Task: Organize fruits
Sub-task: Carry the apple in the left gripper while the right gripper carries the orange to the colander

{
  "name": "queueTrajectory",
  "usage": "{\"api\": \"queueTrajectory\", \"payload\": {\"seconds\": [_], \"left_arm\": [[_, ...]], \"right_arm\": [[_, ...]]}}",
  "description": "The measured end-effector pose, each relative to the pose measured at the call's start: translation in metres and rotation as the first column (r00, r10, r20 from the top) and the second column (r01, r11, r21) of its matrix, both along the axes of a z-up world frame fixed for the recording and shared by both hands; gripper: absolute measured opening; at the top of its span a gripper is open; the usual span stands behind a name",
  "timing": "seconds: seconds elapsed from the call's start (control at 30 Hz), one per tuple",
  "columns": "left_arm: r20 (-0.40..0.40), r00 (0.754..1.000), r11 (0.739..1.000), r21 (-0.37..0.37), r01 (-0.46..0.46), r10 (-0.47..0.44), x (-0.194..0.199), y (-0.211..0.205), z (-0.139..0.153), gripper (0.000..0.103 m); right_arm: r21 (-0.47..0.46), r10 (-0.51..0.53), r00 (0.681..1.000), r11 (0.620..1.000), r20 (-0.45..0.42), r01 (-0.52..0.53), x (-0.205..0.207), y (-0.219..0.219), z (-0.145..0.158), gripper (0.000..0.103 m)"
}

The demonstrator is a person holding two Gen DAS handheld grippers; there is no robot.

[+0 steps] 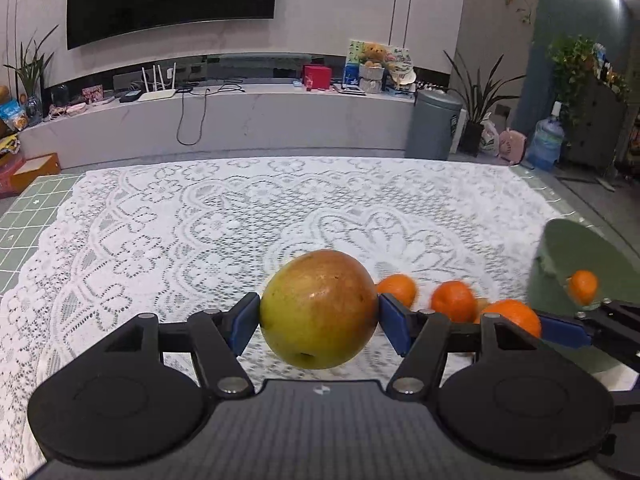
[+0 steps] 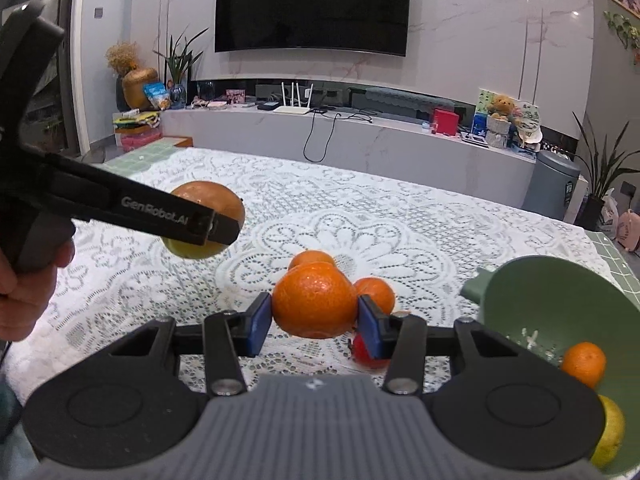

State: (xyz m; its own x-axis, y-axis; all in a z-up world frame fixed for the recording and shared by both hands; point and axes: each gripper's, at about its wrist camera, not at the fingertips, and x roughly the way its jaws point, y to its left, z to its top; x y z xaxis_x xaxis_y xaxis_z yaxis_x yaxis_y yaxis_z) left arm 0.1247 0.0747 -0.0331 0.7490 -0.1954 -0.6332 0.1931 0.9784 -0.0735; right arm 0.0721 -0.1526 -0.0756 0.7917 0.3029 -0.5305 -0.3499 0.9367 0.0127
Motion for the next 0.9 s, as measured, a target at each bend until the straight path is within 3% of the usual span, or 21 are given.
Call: {"api": "queueTrajectory", "payload": {"seconds": [0.33, 0.5, 0.9], "left_arm": [[0.029, 0.996, 0.996, -0.038, 0.083, -0.082, -0.029, -0.032, 0.038, 0.074], [0.044, 0.988, 0.988, -0.041, 0.151, -0.149, -0.036, -0.059, 0.055, 0.074], [0.021, 0.930, 0.929, -0.026, 0.368, -0.368, -0.039, -0.148, 0.065, 0.074]], "right_arm": [[0.043, -0.060, 0.997, 0.997, 0.039, 0.059, -0.027, -0.038, 0.042, 0.044], [0.036, -0.100, 0.995, 0.994, 0.015, 0.099, -0.035, -0.066, 0.056, 0.044], [-0.001, -0.217, 0.970, 0.976, -0.108, 0.219, -0.042, -0.145, 0.066, 0.044]]}}
